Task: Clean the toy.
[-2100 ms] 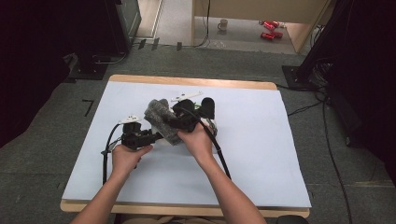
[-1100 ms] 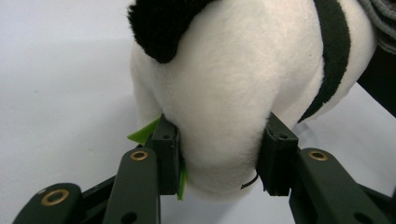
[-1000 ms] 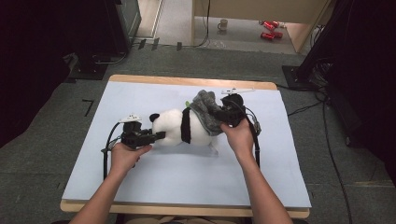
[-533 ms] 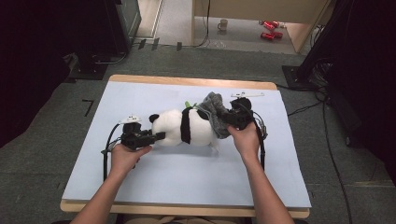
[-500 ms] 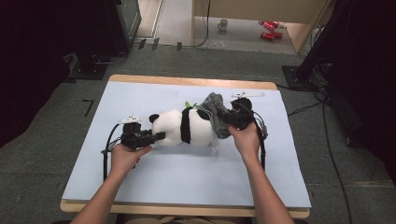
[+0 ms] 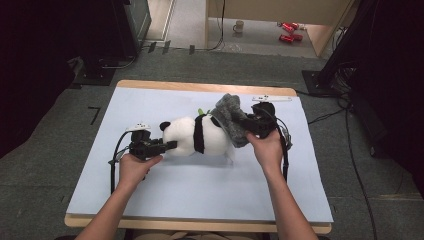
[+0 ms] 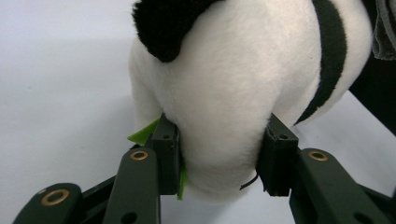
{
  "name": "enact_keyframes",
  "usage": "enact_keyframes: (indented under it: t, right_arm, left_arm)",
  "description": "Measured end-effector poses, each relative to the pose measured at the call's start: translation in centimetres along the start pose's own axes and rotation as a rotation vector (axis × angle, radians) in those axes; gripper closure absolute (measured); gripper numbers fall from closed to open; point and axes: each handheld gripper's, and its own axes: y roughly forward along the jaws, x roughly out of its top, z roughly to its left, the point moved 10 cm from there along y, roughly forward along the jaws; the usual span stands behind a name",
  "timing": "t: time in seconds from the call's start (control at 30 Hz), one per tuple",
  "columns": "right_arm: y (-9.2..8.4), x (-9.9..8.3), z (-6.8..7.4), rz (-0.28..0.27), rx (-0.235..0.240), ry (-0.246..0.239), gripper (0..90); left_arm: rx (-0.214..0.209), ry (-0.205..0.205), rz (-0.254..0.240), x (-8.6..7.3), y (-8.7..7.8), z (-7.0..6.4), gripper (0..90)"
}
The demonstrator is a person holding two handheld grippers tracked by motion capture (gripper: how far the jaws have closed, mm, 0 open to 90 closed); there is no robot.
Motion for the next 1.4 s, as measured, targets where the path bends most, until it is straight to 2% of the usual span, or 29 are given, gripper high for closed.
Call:
enact_keyframes:
  t: [0.1,0.23,0.3,0.37,0.47,0.6,0.7,0.8,0.9,0.97,1.2,1.33,1.37,1.4]
  right_arm:
    - [-0.2,0.5,1.8,-0.003,0.025,-0.038,75.9]
    - [-0.1,0.6,4.5,-0.013,0.092,-0.059,75.8]
    - [0.2,0.1,6.0,-0.001,0.140,-0.058,75.8]
    - [0.7,-0.5,7.0,0.017,0.155,-0.076,75.8]
    - [1.6,-1.7,7.9,0.050,0.169,-0.088,75.8]
    - [2.7,-3.5,7.9,0.103,0.150,-0.102,75.8]
    - [3.2,-3.8,7.4,0.099,0.152,-0.089,75.8]
    - [3.5,-3.7,7.3,0.100,0.136,-0.100,75.8]
    - [3.9,-3.6,7.3,0.100,0.125,-0.112,75.8]
    - [4.1,-3.4,7.2,0.095,0.123,-0.112,75.8]
    - [4.9,-2.6,6.9,0.094,0.118,-0.097,75.6]
    - [5.5,-2.1,6.8,0.095,0.111,-0.095,75.4]
    - [5.6,-1.9,6.8,0.099,0.108,-0.097,75.4]
    - [5.7,-1.8,6.8,0.103,0.106,-0.093,75.4]
  left_arm:
    - [-0.014,-0.003,0.007,0.0,-0.1,-0.4,60.8]
    - [-0.072,-0.002,0.038,-0.2,-0.2,-1.5,63.4]
    - [-0.081,0.009,0.042,-0.4,-0.2,-2.0,63.7]
    - [-0.106,-0.011,0.053,-0.6,-0.2,-2.6,63.7]
    - [-0.112,0.003,0.068,-1.0,-0.3,-3.1,63.7]
    - [-0.075,0.032,0.065,-1.1,-0.3,-2.8,61.7]
    - [-0.051,0.053,0.058,-1.1,-0.2,-2.5,57.0]
    - [-0.037,0.070,0.050,-1.1,-0.2,-2.4,48.6]
    - [-0.038,0.068,0.048,-0.9,-0.3,-2.1,40.8]
    - [-0.034,0.091,0.034,-0.8,-0.4,-2.0,37.7]
    - [-0.029,0.160,0.014,-0.8,-0.8,-1.5,34.4]
    - [-0.028,0.186,0.023,-1.1,-0.5,-1.3,32.0]
    - [-0.021,0.214,0.025,-1.4,-0.2,-1.1,30.9]
    - [-0.020,0.219,0.024,-1.5,0.0,-1.1,29.6]
